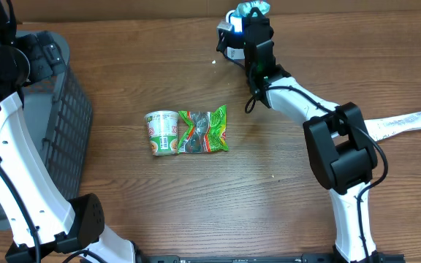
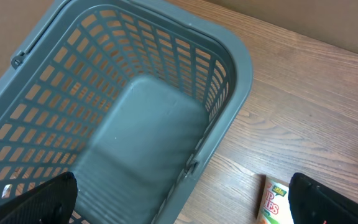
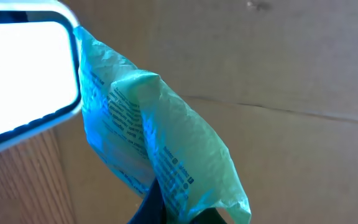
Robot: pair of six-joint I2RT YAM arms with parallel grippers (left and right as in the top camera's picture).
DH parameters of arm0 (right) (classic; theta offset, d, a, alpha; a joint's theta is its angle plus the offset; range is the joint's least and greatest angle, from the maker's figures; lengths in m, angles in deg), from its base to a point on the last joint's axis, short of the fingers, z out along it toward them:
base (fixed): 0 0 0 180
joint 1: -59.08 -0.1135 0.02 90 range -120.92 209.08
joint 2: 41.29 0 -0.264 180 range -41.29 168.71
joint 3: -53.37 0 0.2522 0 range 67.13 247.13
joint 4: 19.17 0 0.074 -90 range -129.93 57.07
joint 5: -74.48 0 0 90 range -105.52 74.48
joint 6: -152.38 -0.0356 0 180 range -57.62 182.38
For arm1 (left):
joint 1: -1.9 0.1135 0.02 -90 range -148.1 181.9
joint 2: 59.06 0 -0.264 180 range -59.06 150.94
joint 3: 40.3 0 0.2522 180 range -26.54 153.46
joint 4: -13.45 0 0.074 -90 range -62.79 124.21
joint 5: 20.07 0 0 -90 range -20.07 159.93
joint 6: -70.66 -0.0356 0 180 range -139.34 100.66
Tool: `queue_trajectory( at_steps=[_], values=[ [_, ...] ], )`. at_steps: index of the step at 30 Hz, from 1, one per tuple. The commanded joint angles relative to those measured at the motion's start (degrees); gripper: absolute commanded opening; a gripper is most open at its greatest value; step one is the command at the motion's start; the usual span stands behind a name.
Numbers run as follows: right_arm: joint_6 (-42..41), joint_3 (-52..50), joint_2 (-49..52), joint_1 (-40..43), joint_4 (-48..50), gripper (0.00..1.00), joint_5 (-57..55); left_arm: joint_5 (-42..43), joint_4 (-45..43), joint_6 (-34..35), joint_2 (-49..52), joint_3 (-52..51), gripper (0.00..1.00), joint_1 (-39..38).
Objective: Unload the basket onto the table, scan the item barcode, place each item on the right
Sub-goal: 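Hold the wipes pack barcode in front of the scanner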
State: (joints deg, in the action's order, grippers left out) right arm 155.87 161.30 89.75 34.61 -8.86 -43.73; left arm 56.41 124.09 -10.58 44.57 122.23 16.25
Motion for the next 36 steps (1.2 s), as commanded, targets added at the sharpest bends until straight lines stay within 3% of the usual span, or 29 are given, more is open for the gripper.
queue_trajectory(
  at_steps=[1,31,36],
  values=[
    [0.00,1.05,1.42,-0.22,1.49,0.04,0.66,0.04,-0.09,-0.85,0.13,0.11,1.00,-0.11],
    [-3.63,1.05,0.61,-1.05,4.57,0.04,-2.10,0.02,-0.09,-0.85,0.13,0.11,1.00,-0.11],
    [-11.80,1.05,-7.17,-2.58,-4.85,0.04,-3.28,0.04,-0.09,-0.85,0.13,0.11,1.00,-0.11]
  ],
)
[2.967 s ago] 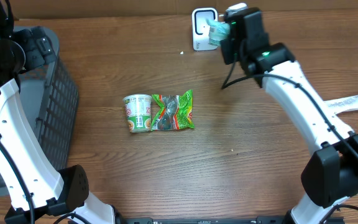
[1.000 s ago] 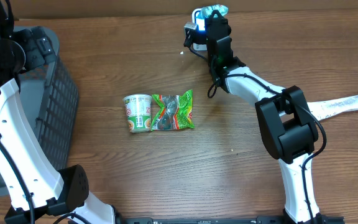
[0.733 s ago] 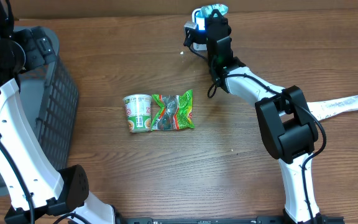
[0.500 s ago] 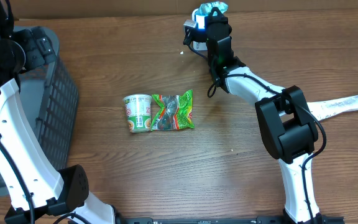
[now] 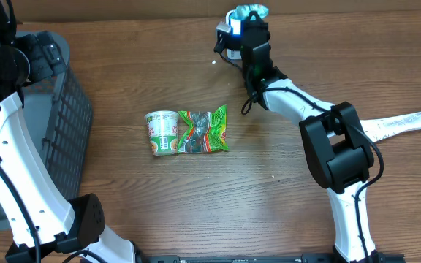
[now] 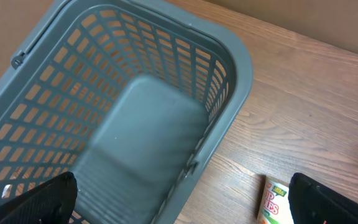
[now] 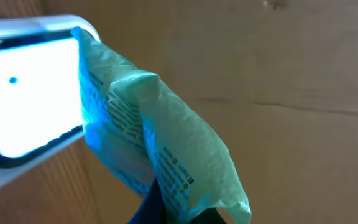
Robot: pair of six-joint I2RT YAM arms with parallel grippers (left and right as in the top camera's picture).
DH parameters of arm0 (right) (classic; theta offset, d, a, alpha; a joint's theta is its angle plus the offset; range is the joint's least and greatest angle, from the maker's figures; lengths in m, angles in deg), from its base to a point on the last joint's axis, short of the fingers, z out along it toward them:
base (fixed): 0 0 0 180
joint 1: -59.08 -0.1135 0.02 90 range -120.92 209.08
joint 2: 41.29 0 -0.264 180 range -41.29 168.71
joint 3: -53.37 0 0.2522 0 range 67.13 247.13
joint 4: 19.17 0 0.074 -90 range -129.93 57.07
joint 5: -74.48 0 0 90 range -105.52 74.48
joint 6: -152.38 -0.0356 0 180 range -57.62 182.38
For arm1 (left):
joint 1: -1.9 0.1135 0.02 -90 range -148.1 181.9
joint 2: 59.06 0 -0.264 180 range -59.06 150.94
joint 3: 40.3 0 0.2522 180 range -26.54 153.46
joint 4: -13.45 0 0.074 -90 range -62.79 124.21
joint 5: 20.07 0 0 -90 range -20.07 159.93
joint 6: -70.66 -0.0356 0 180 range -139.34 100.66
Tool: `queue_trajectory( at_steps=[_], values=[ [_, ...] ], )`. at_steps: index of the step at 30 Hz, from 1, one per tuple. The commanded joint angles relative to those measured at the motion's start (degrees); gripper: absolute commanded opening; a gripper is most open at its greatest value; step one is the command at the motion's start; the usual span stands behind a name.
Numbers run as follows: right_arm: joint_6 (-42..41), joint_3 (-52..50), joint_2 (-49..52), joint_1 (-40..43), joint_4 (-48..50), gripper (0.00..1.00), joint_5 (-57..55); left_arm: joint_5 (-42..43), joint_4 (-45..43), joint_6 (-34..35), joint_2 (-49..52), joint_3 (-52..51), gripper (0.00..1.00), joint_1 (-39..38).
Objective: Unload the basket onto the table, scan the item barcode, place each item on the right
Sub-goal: 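Hold the wipes pack barcode in front of the scanner, then carry the wipes pack to the right table edge and release it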
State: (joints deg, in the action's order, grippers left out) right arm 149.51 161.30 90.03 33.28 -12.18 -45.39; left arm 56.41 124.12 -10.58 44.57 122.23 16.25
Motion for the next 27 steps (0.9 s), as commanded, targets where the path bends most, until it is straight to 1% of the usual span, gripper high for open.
queue_trajectory(
  at_steps=[1,2,3,4,5,6,7,8,10,11,12,14,15,17,18,20,21,22,23,27],
  values=[
    [-11.34,1.05,-12.15,-2.03,-7.76,0.04,-2.32,0.04,-0.11,-0.85,0.13,0.11,1.00,-0.11],
    [-14.08,1.05,-14.03,-2.38,-10.54,0.04,-2.45,0.04,-0.11,-0.85,0.13,0.11,1.00,-0.11],
    [-21.33,1.05,-18.29,-3.19,-17.42,0.04,-2.19,0.04,-0.11,-0.85,0.13,0.11,0.99,-0.11],
    [-30.12,1.07,-22.03,-3.89,-24.06,0.04,-1.75,0.04,-0.11,-0.85,0.13,0.11,1.00,-0.11],
    [-43.95,1.07,-26.27,-4.55,-32.50,0.04,-0.66,0.04,-0.11,-0.85,0.13,0.11,1.00,-0.11],
    [-55.06,1.07,-29.49,-4.81,-39.47,0.04,2.29,0.04,-0.11,-0.85,0.13,0.11,1.00,-0.11],
    [-63.45,1.07,-31.89,-4.83,-44.96,0.04,6.58,0.02,-0.11,-0.85,0.13,0.11,1.00,-0.11],
    [-72.19,1.07,-34.82,-4.57,-51.04,0.04,13.73,0.04,-0.11,-0.85,0.13,0.11,1.00,-0.11],
    [-83.73,1.07,-39.50,-2.45,-61.40,0.04,30.91,0.04,-0.11,-0.85,0.13,0.11,0.99,-0.11],
    [-88.59,1.07,-42.14,0.07,-69.07,0.04,41.20,0.04,-0.11,-0.85,0.13,0.11,1.00,-0.11],
    [-91.19,1.07,-43.23,2.10,-73.66,0.04,44.89,0.04,-0.11,-0.85,0.13,0.11,1.00,-0.11],
    [-98.44,1.07,-44.13,7.82,-82.20,0.04,45.40,0.02,-0.11,-0.85,0.13,0.11,1.00,-0.11],
    [-99.38,1.07,-44.13,9.14,-83.45,0.04,45.38,0.04,-0.11,-0.85,0.13,0.11,0.99,-0.11],
    [-102.68,-0.13,-43.93,17.00,-86.86,0.04,45.35,0.04,-0.11,-0.85,0.13,0.11,1.00,-0.11],
    [-105.83,-1.86,-43.50,23.04,-86.71,0.04,43.87,0.04,-0.11,-0.85,0.13,0.11,1.00,-0.11],
    [-109.22,-5.81,-42.62,30.75,-83.56,0.04,41.05,0.02,-0.11,-0.85,0.13,0.11,0.99,-0.11],
    [-109.81,-6.84,-42.42,32.11,-82.62,0.04,40.35,0.04,-0.11,-0.85,0.13,0.11,1.00,-0.11],
    [-111.62,-11.10,-41.66,36.57,-78.31,0.04,37.59,0.04,-0.11,-0.85,0.13,0.11,1.00,-0.11],
    [-114.90,-17.35,-40.61,41.62,-71.06,0.04,33.94,0.04,-0.11,-0.85,0.13,0.11,1.00,-0.11],
    [-117.39,-25.99,-38.21,47.50,-56.63,0.04,33.68,0.04,-0.11,-0.85,0.13,0.11,1.00,-0.11]
  ],
)
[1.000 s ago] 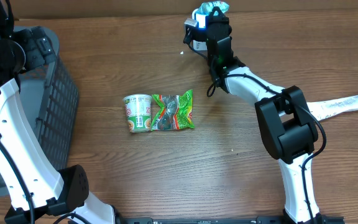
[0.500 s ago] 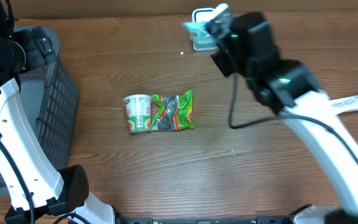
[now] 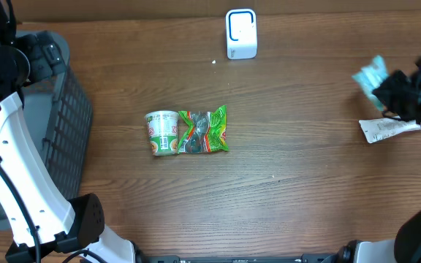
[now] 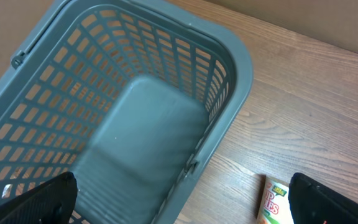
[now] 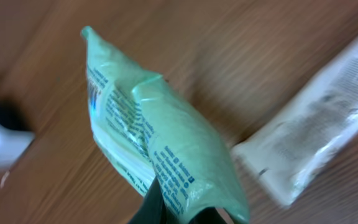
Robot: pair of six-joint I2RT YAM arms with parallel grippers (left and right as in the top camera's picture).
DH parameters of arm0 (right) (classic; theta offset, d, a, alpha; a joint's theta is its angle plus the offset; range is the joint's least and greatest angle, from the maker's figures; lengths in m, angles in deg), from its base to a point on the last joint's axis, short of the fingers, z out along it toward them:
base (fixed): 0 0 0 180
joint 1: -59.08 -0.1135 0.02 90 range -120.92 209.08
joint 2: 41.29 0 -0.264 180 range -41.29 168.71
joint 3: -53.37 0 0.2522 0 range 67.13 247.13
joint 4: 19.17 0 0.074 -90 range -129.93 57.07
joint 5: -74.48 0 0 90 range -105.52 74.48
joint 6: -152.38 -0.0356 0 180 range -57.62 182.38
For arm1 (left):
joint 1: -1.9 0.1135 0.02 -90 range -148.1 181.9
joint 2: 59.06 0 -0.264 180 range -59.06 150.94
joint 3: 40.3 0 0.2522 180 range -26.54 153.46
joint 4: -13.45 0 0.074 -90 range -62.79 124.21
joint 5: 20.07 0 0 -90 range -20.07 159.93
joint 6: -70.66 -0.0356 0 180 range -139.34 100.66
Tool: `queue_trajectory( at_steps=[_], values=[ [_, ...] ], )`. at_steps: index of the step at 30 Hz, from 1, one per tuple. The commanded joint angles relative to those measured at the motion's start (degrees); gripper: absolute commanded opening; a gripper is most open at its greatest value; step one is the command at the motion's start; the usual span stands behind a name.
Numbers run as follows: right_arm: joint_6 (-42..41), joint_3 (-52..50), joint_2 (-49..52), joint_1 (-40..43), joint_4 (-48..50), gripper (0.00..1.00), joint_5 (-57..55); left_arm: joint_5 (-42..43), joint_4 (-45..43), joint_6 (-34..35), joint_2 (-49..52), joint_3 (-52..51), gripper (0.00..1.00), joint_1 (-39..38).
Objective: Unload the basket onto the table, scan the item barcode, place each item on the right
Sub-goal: 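Carry the wipes pack to the right table edge and release it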
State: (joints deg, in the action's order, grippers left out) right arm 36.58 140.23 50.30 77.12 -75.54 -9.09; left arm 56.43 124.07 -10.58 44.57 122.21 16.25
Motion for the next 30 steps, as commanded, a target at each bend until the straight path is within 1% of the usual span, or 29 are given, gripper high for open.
queue_trajectory(
  at_steps=[1,4,5,6,8,9,10,11,12,16,19,21,23,25,26,28,30],
  values=[
    [-4.50,-6.14,2.16,4.28,9.29,0.04,-3.02,0.02,-0.07,-0.85,0.13,0.13,1.00,-0.11],
    [-4.48,-9.09,4.50,5.31,16.76,0.04,-3.30,0.00,-0.07,-0.85,0.13,0.13,0.99,-0.11],
    [-4.46,-9.40,5.64,5.29,18.62,0.08,-4.35,0.02,-0.07,-0.85,0.13,0.13,1.00,-0.11],
    [-4.46,-9.40,6.47,5.29,19.65,0.19,-4.74,0.02,-0.07,-0.85,0.13,0.13,1.00,-0.11],
    [-4.46,-9.40,7.63,5.29,21.66,0.50,-4.66,0.02,-0.07,-0.85,0.13,0.13,1.00,-0.11],
    [-4.46,-9.40,7.67,5.29,21.99,0.59,-4.61,0.02,-0.07,-0.85,0.13,0.13,1.00,-0.11],
    [-3.98,-8.96,7.21,5.29,22.38,0.71,-2.16,0.02,-0.07,-0.85,0.13,0.13,1.00,-0.11],
    [-3.63,-8.55,6.80,5.29,22.32,0.73,-0.59,0.02,-0.07,-0.85,0.13,0.13,1.00,-0.11],
    [-2.45,-7.63,5.73,5.29,21.81,0.77,2.91,0.02,-0.07,-0.85,0.13,0.13,1.00,-0.11],
    [0.02,-2.03,-1.22,3.98,15.23,0.79,12.07,0.02,-0.07,-0.85,0.13,0.13,1.00,-0.11],
    [2.82,0.92,-5.62,1.05,10.64,0.78,19.23,0.02,-0.07,-0.85,0.13,0.13,1.00,-0.11],
    [4.61,1.20,-8.17,-3.10,7.65,0.78,22.38,0.02,-0.07,-0.85,0.13,0.13,1.00,-0.11],
    [5.92,1.20,-8.70,-7.91,4.52,0.78,22.34,0.02,-0.07,-0.85,0.13,0.13,1.00,-0.11],
    [7.89,1.09,-7.85,-14.84,1.44,0.78,21.68,0.00,-0.07,-0.85,0.13,0.13,0.99,-0.11],
    [9.53,1.09,-6.86,-19.02,0.72,0.78,21.05,0.00,-0.07,-0.85,0.13,0.13,1.00,-0.11],
    [9.97,1.09,-5.09,-24.79,0.81,0.78,18.18,0.02,-0.07,-0.85,0.13,0.13,1.00,-0.11],
    [12.37,1.09,-2.01,-31.54,1.90,0.77,15.45,0.02,-0.07,-0.85,0.13,0.13,1.00,-0.11]
  ],
)
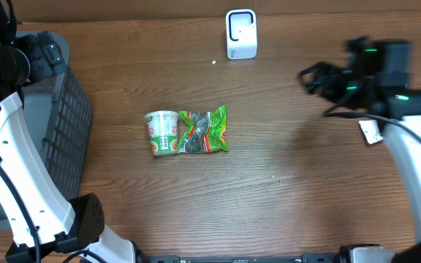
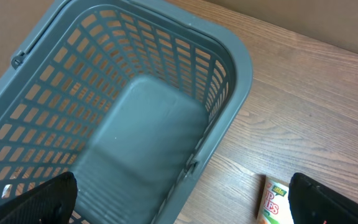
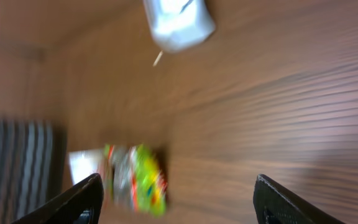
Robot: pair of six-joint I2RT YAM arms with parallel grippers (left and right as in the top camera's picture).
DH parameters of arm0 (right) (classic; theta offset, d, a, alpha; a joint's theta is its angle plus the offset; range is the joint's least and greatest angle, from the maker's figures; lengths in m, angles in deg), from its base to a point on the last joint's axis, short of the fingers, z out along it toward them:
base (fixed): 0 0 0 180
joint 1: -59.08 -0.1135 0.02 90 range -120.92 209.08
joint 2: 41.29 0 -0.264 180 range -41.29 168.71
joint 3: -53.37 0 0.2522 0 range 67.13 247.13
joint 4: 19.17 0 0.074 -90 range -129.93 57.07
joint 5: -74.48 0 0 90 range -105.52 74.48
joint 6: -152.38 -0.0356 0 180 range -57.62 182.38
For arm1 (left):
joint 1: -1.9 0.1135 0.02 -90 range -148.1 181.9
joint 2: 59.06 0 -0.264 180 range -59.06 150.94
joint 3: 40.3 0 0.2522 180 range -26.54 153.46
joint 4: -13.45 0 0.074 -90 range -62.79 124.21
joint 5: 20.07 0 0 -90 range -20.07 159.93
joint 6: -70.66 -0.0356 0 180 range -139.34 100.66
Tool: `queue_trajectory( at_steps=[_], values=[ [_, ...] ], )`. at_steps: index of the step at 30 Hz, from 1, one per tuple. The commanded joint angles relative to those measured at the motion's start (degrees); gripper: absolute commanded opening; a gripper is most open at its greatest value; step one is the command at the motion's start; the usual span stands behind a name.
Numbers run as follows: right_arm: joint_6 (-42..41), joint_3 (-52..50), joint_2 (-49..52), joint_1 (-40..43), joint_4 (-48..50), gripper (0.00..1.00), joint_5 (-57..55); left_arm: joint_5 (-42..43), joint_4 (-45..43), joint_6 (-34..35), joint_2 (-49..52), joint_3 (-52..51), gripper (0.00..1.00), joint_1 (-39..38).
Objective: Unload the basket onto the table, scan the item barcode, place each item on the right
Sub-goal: 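Carry the wipes pack to the right table edge and release it, then reach the right gripper to the green snack bag and grasp it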
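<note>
The white scanner (image 1: 240, 33) stands at the back of the table, blurred in the right wrist view (image 3: 179, 18). A noodle cup (image 1: 162, 133) and a green snack packet (image 1: 204, 129) lie side by side mid-table. My right gripper (image 1: 319, 79) hangs open and empty to the right of the scanner. Its wrist view, smeared by motion, faces the packet (image 3: 135, 183) between its spread fingers (image 3: 82, 199). My left gripper (image 2: 182, 205) is open over the grey basket (image 2: 166, 124). The pale green bag is out of view.
The basket (image 1: 61, 109) fills the left edge of the table, with the left arm above it. A white tube (image 1: 371, 131) lies at the right, partly hidden under the right arm. The noodle cup (image 2: 277, 199) shows beside the basket's corner.
My right gripper was shut on the pale green bag at the table's right edge, over the white tube. Now it is open, empty, and farther left. The bag is gone from view.
My right gripper held the pale green bag up against the scanner at the back of the table, and stayed there at the following moment. Then it held the bag at the far right by the white tube. Now the gripper is empty. The left arm never moved.
</note>
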State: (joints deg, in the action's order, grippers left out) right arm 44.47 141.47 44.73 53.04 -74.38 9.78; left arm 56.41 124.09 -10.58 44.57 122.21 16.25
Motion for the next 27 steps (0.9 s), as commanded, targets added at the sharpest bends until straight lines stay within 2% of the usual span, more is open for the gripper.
queue_trajectory(
  at_steps=[1,6,7,9,16,21,27],
  values=[
    [4.70,-0.15,4.61,-9.09,1.33,0.77,-3.39,0.04,-0.09,-0.85,0.13,0.13,1.00,-0.11],
    [6.23,-0.15,13.53,-17.18,7.61,0.88,-2.56,0.04,-0.09,-0.85,0.13,0.13,1.00,-0.11],
    [6.75,-0.13,15.54,-18.14,9.49,0.95,-2.49,0.04,-0.09,-0.85,0.13,0.13,1.00,-0.11],
    [8.00,-0.13,19.08,-19.10,12.59,1.00,-2.10,0.04,-0.09,-0.85,0.13,0.13,1.00,-0.11],
    [9.05,-0.13,28.30,-19.58,18.73,1.00,11.13,0.04,-0.09,-0.85,0.13,0.13,1.00,-0.11],
    [8.66,-0.13,32.22,-21.07,21.46,1.00,12.33,0.04,-0.09,-0.85,0.13,0.13,1.00,-0.11],
    [-1.81,-0.13,38.45,-21.94,29.31,0.96,16.81,0.04,-0.09,-0.85,0.13,0.13,1.00,-0.11]
  ],
)
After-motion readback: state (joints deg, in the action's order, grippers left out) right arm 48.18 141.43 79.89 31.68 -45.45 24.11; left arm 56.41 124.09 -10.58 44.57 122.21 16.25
